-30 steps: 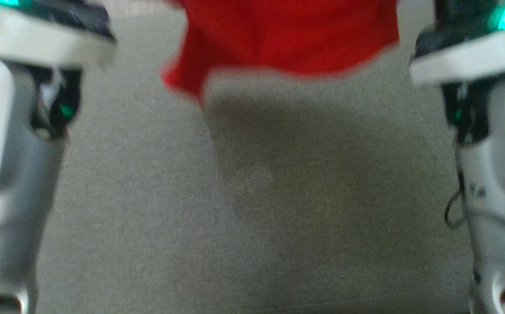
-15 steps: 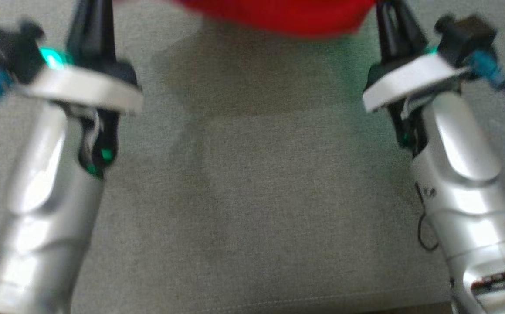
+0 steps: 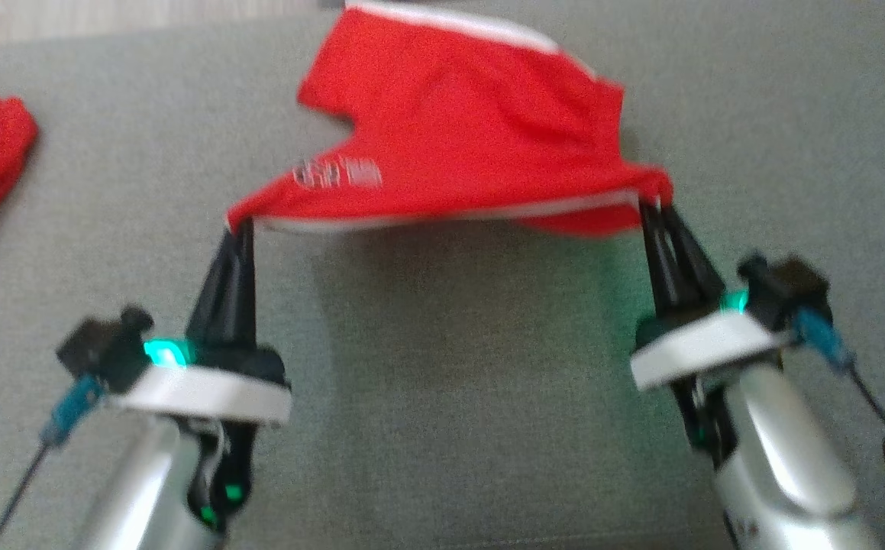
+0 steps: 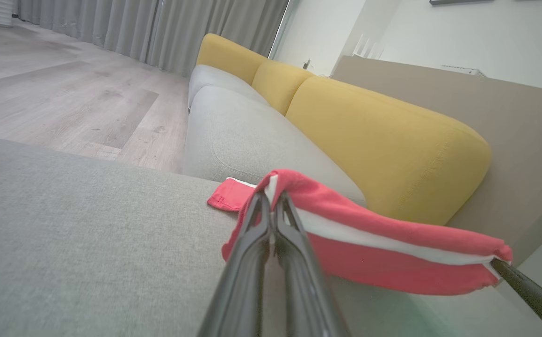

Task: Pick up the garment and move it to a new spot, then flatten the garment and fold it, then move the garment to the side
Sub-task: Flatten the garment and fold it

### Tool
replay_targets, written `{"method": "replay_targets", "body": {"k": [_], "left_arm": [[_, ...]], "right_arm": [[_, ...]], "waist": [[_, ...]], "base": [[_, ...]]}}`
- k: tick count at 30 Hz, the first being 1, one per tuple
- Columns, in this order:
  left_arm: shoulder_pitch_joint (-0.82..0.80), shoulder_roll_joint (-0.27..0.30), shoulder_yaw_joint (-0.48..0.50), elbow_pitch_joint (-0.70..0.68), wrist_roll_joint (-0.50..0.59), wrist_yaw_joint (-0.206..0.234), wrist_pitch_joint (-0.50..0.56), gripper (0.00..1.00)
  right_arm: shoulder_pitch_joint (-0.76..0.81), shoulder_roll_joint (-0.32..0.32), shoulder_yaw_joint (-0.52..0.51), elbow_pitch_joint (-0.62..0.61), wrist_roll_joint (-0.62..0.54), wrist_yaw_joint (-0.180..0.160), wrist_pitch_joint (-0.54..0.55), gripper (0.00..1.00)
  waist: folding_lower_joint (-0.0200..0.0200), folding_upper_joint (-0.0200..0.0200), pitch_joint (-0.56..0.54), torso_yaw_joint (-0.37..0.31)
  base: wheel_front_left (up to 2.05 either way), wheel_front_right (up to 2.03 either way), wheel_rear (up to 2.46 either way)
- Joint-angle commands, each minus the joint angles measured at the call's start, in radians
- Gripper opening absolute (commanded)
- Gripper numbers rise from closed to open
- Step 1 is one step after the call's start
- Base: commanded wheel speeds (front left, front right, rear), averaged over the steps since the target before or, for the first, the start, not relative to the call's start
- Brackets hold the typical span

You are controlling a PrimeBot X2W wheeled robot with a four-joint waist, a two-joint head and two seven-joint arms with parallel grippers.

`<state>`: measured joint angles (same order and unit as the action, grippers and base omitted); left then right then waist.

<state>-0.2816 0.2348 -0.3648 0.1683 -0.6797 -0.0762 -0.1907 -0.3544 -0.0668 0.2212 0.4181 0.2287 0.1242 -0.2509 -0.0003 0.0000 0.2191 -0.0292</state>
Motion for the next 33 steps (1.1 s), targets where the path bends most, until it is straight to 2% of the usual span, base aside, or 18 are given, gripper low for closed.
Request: {"method": "replay_targets", "body": {"k": [1, 8, 9, 13, 17, 20, 24, 29, 33], "left_arm": [[0.012, 0.021, 0.028, -0.064, -0.006, 0.014, -0.006, 0.00], [0.231, 0.047, 0.008, -0.300, -0.012, 0.095, 0.044, 0.00], [0.231, 0.047, 0.008, -0.300, -0.012, 0.095, 0.044, 0.00], [0.322, 0.067, 0.008, -0.417, -0.019, 0.141, 0.082, 0.00], [0.354, 0.074, 0.011, -0.441, -0.037, 0.156, 0.105, 0.00], [0.333, 0.071, 0.011, -0.403, -0.051, 0.147, 0.114, 0.00], [0.245, 0.062, 0.009, -0.292, -0.059, 0.113, 0.114, 0.00], [0.054, 0.046, -0.004, -0.107, -0.058, 0.066, 0.147, 0.00], [-0.116, 0.034, -0.017, 0.040, -0.074, 0.030, 0.220, 0.00]], "right_arm": [[0.034, 0.016, 0.011, -0.062, 0.006, 0.007, -0.011, 0.00], [0.301, 0.016, -0.020, -0.279, -0.026, 0.007, 0.004, 0.00], [0.301, 0.016, -0.020, -0.279, -0.026, 0.007, 0.004, 0.00], [0.425, 0.016, -0.040, -0.417, -0.057, 0.007, 0.071, 0.00], [0.484, 0.017, -0.049, -0.478, -0.054, 0.007, 0.116, 0.00], [0.475, 0.017, -0.049, -0.467, -0.017, 0.007, 0.120, 0.00], [0.414, 0.017, -0.046, -0.381, 0.003, 0.007, 0.107, 0.00], [0.277, 0.017, -0.022, -0.253, 0.037, 0.007, 0.093, 0.00], [0.145, 0.017, 0.007, -0.146, 0.062, 0.007, 0.089, 0.00]], "waist": [[0.0003, 0.0000, -0.067, 0.009], [0.0003, 0.0000, -0.163, 0.013], [0.0003, 0.0000, -0.163, 0.013], [0.0003, 0.0000, -0.170, 0.007], [0.0003, 0.0000, -0.154, -0.001], [0.0003, 0.0000, -0.132, -0.006], [0.0003, 0.0000, -0.097, -0.011], [0.0003, 0.0000, -0.046, -0.032], [0.0003, 0.0000, 0.006, -0.065]], "base": [[0.00, 0.00, 0.00], [0.00, 0.00, 0.00], [0.00, 0.00, 0.00], [0.00, 0.00, 0.00], [0.00, 0.00, 0.00], [0.00, 0.00, 0.00], [0.00, 0.00, 0.00], [0.00, 0.00, 0.00], [0.00, 0.00, 0.00]]}}
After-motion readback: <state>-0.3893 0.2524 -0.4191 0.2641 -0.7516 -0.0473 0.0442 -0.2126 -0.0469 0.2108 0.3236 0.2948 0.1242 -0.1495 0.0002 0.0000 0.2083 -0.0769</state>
